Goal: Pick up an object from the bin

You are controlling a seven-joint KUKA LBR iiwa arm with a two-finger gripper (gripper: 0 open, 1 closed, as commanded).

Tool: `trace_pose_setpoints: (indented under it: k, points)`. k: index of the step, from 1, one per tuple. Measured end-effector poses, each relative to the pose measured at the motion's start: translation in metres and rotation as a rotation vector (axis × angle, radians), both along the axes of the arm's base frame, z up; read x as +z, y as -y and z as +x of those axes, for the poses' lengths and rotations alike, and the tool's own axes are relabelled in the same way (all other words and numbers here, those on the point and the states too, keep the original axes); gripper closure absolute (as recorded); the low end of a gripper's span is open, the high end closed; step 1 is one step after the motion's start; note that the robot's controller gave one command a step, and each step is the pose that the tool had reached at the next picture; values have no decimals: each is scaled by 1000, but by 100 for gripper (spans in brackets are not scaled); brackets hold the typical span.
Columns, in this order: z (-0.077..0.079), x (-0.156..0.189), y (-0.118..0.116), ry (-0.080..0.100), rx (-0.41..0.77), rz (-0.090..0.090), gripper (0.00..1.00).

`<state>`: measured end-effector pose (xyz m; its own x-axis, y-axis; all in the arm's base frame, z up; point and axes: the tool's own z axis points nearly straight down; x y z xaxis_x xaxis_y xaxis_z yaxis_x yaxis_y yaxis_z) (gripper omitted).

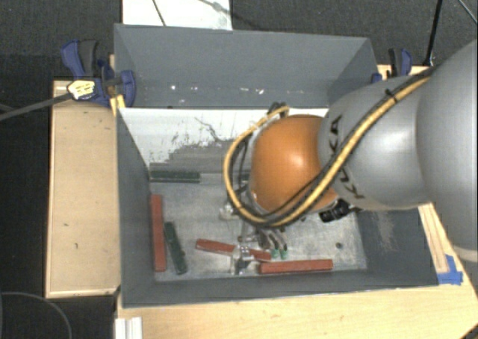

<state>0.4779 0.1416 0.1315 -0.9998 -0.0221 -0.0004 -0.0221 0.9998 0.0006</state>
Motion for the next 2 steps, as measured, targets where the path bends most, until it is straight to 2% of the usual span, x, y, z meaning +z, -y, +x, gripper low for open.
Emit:
trace_pose_setpoints:
  k: [1,2]
  points:
    - [3,-60,-8,9,-22,3,0]
    - [2,-58,-12,6,-83,1,100]
